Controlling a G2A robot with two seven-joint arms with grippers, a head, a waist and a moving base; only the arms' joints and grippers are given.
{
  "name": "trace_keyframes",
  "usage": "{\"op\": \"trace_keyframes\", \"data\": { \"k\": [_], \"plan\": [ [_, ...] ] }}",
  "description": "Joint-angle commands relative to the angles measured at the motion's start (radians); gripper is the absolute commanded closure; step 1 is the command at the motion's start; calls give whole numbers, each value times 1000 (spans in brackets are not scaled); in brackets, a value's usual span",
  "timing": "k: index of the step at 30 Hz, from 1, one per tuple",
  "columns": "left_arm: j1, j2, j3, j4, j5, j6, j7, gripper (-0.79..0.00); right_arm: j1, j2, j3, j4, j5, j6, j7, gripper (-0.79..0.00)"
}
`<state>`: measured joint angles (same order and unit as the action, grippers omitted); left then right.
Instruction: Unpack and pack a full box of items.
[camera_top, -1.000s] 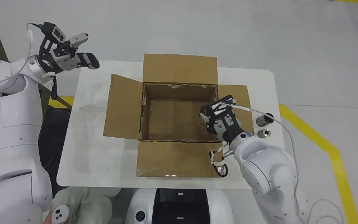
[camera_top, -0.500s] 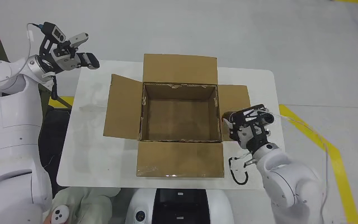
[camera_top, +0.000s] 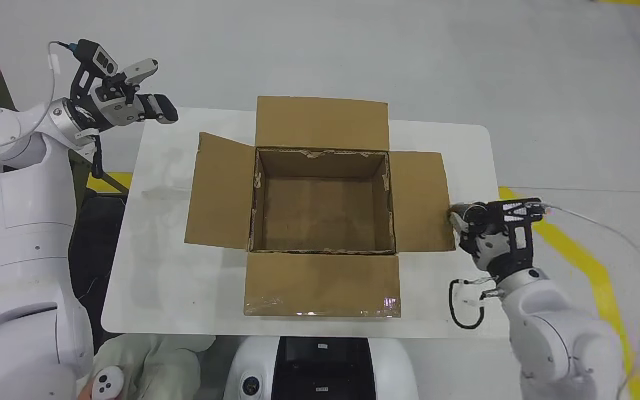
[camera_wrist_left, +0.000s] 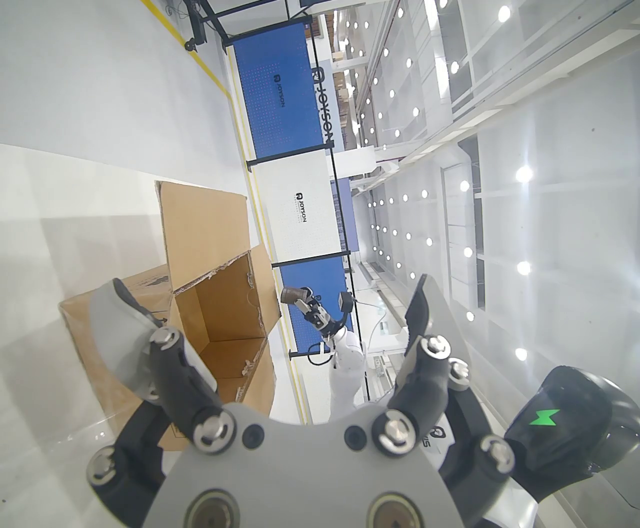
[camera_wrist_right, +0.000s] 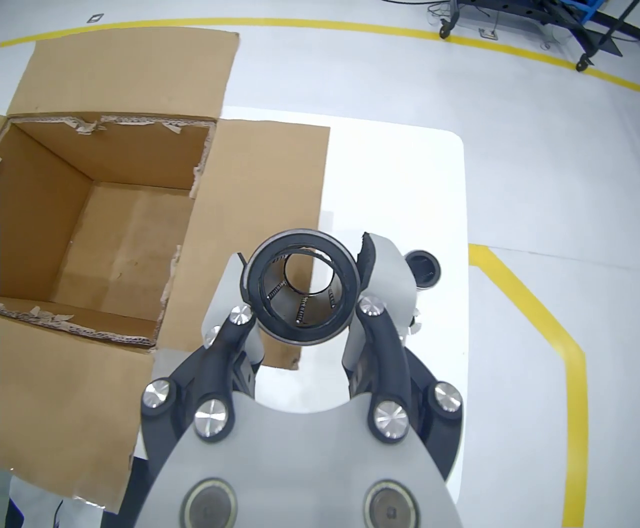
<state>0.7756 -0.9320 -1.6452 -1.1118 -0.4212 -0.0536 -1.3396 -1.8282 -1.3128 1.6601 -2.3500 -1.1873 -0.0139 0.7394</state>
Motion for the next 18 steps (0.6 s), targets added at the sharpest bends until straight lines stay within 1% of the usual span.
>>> {"op": "trace_keyframes", "data": {
  "k": [1, 7, 11, 18],
  "plan": [
    [0, 0, 0, 0, 0, 0, 0, -785, -20, 1, 38, 0, 25, 5, -3, 0],
    [0, 0, 0, 0, 0, 0, 0, -785, -88, 3, 125, 0, 76, 5, -4, 0],
    [0, 0, 0, 0, 0, 0, 0, -785, -121, 5, 136, 0, 74, -2, 18, 0],
    [0, 0, 0, 0, 0, 0, 0, -785, -166, 6, 138, 0, 69, 26, 53, 0]
  ]
}}
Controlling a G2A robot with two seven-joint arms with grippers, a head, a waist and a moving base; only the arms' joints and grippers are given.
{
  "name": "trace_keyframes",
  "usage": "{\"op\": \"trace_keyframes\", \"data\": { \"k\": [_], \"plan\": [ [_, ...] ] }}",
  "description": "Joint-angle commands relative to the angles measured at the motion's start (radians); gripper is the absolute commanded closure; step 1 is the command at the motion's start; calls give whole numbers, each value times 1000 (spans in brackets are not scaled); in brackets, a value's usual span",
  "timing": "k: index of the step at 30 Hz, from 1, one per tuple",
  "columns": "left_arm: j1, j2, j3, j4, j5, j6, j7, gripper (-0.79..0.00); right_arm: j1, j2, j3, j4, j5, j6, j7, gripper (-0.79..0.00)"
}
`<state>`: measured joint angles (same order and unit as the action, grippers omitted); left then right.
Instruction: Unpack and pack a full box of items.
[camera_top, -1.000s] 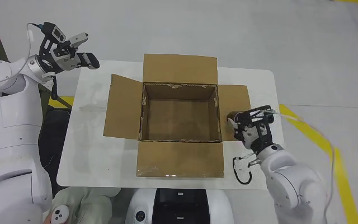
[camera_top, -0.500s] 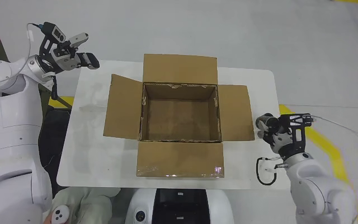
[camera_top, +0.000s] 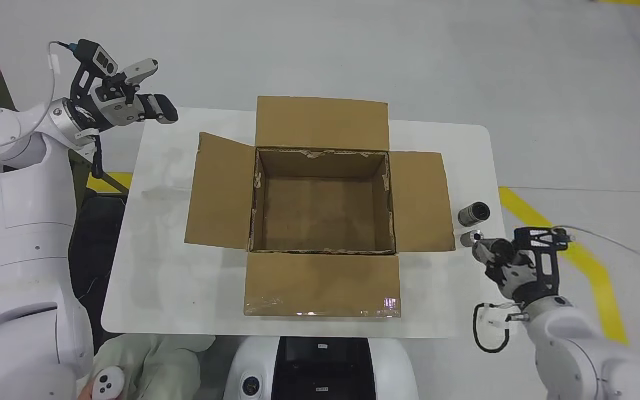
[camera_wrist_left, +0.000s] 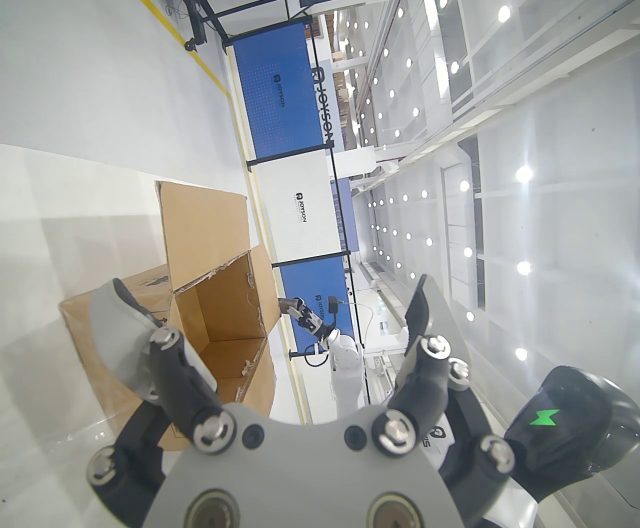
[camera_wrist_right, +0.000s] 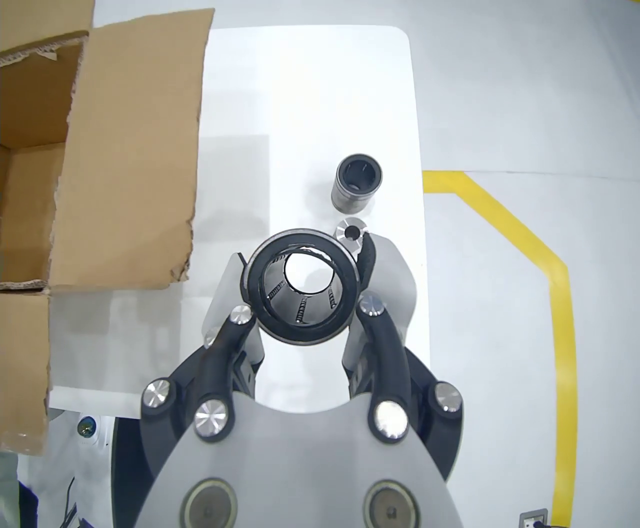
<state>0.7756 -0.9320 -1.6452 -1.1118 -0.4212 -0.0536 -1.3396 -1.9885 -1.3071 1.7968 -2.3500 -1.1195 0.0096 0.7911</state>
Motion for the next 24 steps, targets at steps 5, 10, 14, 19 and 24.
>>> {"op": "trace_keyframes", "data": {
  "k": [5, 10, 14, 19, 24],
  "plan": [
    [0, 0, 0, 0, 0, 0, 0, -785, -25, 0, 2, 26, 3, 16, 3, 0],
    [0, 0, 0, 0, 0, 0, 0, -785, -18, 2, -18, 83, -8, 10, 2, 0],
    [0, 0, 0, 0, 0, 0, 0, -785, 1, 3, -34, 134, -14, 19, -3, 0],
    [0, 0, 0, 0, 0, 0, 0, -785, 31, 3, -52, 187, -15, 32, -16, 0],
    [0, 0, 0, 0, 0, 0, 0, -785, 70, 4, -74, 248, -26, 46, -25, 0]
  ]
}}
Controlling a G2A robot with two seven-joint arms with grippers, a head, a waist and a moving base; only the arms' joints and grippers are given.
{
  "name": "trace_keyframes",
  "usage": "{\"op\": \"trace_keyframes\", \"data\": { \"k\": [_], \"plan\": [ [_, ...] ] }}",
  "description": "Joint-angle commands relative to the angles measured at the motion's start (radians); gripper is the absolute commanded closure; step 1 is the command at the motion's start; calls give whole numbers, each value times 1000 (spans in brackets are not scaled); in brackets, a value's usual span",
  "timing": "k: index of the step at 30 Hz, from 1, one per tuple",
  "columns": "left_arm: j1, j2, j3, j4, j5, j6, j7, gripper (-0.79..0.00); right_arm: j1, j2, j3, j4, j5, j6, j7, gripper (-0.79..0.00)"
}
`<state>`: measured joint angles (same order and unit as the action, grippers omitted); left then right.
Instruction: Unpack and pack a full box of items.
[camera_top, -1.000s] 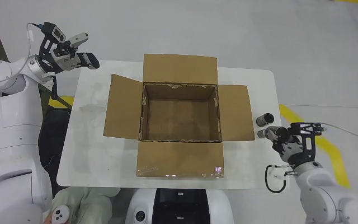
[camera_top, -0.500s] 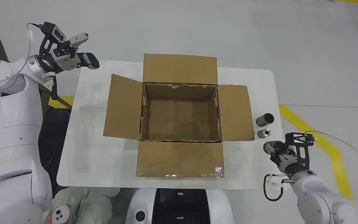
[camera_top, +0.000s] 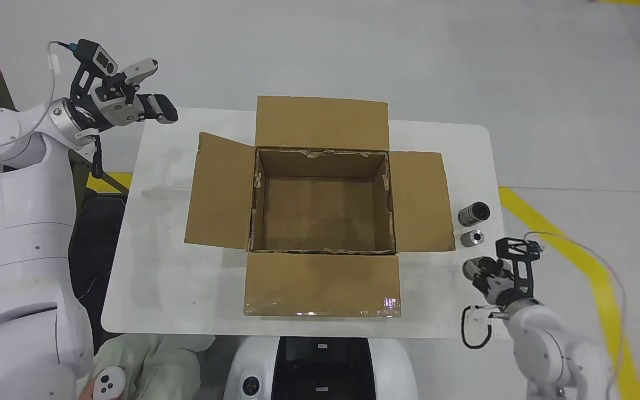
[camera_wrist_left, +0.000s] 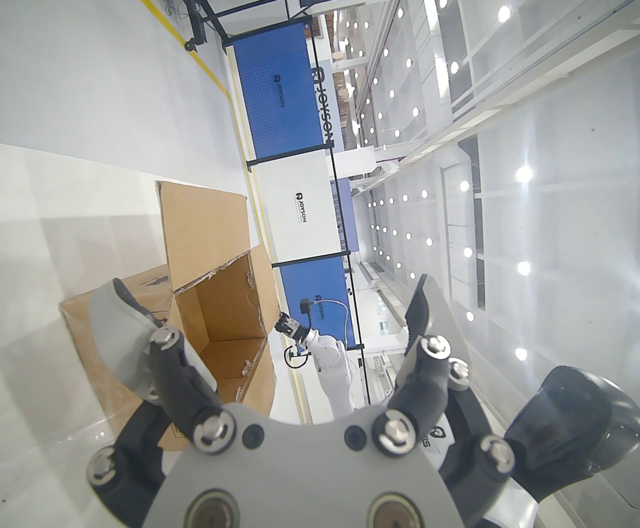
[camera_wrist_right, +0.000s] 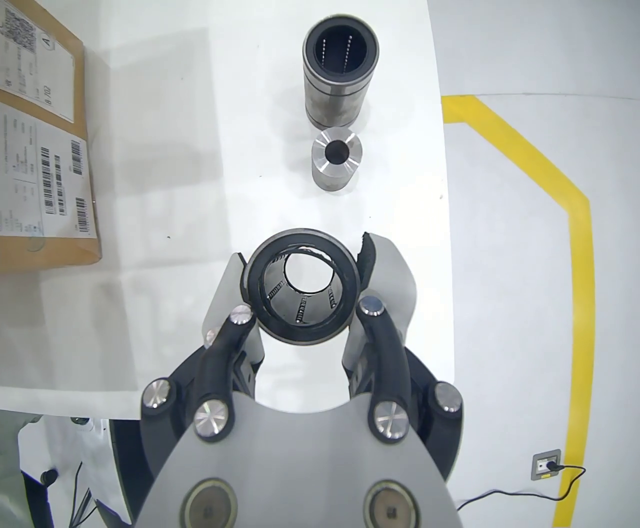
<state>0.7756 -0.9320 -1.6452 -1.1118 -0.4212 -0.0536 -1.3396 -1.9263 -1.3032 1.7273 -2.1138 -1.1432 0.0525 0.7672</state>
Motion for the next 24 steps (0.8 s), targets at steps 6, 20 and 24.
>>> {"op": "trace_keyframes", "data": {
  "k": [6, 20, 24],
  "plan": [
    [0, 0, 0, 0, 0, 0, 0, -785, 42, 0, -31, 51, -10, 22, -9, 0],
    [0, 0, 0, 0, 0, 0, 0, -785, 131, 1, -76, 168, -21, 53, -34, 0],
    [0, 0, 0, 0, 0, 0, 0, -785, 151, 1, -81, 200, -17, 60, -43, -74]
  ]
}}
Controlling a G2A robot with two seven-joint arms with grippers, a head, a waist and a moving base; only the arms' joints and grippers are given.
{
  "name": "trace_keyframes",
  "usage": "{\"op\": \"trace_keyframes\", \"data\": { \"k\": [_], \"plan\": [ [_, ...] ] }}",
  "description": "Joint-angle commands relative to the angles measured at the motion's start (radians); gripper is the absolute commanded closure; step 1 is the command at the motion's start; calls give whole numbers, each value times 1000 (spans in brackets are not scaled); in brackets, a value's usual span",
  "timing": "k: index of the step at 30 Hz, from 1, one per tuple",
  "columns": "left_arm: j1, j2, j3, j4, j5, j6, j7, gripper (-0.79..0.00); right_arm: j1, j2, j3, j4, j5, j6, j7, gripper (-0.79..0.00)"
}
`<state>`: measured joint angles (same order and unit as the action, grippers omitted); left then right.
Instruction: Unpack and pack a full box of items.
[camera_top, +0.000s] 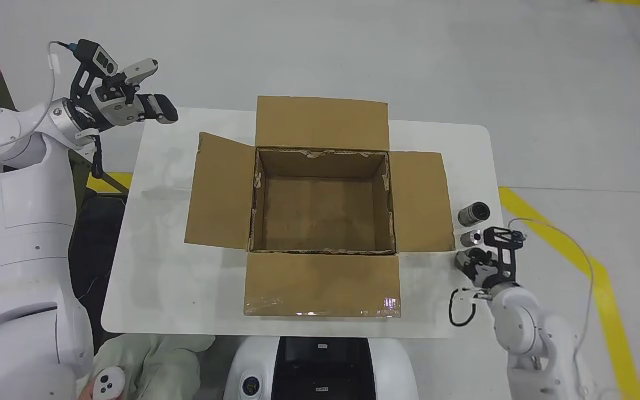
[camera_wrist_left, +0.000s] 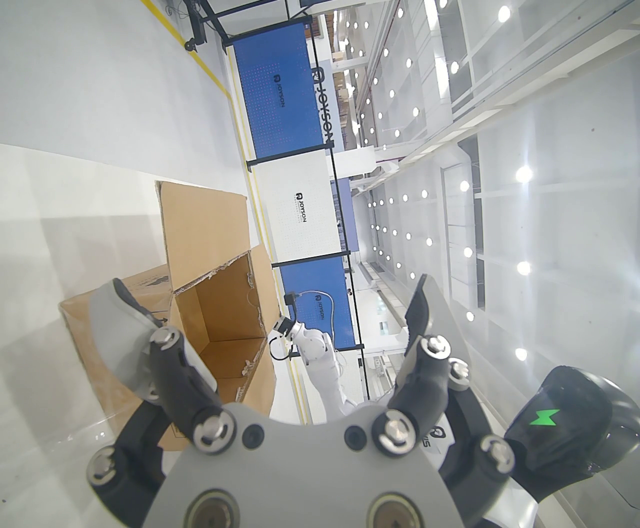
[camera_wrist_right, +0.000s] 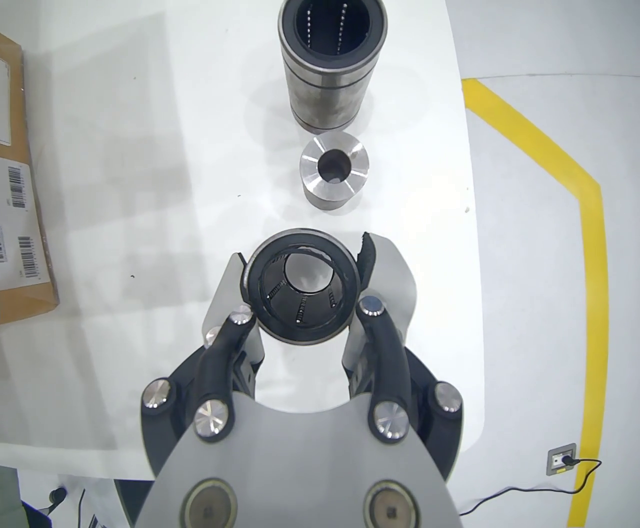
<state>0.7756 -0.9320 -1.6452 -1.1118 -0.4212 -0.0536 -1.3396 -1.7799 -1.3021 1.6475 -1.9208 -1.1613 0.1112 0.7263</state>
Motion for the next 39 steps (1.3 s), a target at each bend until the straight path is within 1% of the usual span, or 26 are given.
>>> {"op": "trace_keyframes", "data": {
  "k": [1, 5, 6, 7, 8, 9, 10, 11, 12, 13, 19, 22, 25, 33, 36, 39],
  "plan": [
    [0, 0, 0, 0, 0, 0, 0, -785, 8, 0, -1, 14, -1, 4, -4, -80],
    [0, 0, 0, 0, 0, 0, 0, -785, 23, 0, -10, 34, -7, 14, -15, -86],
    [0, 0, 0, 0, 0, 0, 0, -785, 27, 0, -11, 39, -7, 14, -17, -99],
    [0, 0, 0, 0, 0, 0, 0, -785, 30, 0, -12, 43, -6, 15, -18, -135],
    [0, 0, 0, 0, 0, 0, 0, -785, 32, 1, -13, 46, -4, 15, -20, -212],
    [0, 0, 0, 0, 0, 0, 0, -785, 33, 1, -14, 48, -4, 15, -21, -351],
    [0, 0, 0, 0, 0, 0, 0, -785, 34, 1, -15, 49, -4, 15, -21, -456],
    [0, 0, 0, 0, 0, 0, 0, -785, 35, 1, -15, 50, -4, 15, -21, -536],
    [0, 0, 0, 0, 0, 0, 0, -785, 36, 1, -15, 51, -3, 16, -22, -656],
    [0, 0, 0, 0, 0, 0, 0, -785, 36, 2, -14, 53, -1, 16, -23, -717],
    [0, 0, 0, 0, 0, 0, 0, -785, 39, 3, -6, 60, 13, 11, -25, -779],
    [0, 0, 0, 0, 0, 0, 0, -785, 36, 5, 3, 41, 17, 8, -24, -785],
    [0, 0, 0, 0, 0, 0, 0, -785, 5, 7, 22, -19, 22, 3, -17, -785],
    [0, 0, 0, 0, 0, 0, 0, -785, -124, 11, 79, -214, 19, 7, 0, -785],
    [0, 0, 0, 0, 0, 0, 0, -785, -153, 11, 84, -250, 13, 12, -8, -785],
    [0, 0, 0, 0, 0, 0, 0, -785, -161, 11, 80, -256, 8, 15, -13, -785]
  ]
}}
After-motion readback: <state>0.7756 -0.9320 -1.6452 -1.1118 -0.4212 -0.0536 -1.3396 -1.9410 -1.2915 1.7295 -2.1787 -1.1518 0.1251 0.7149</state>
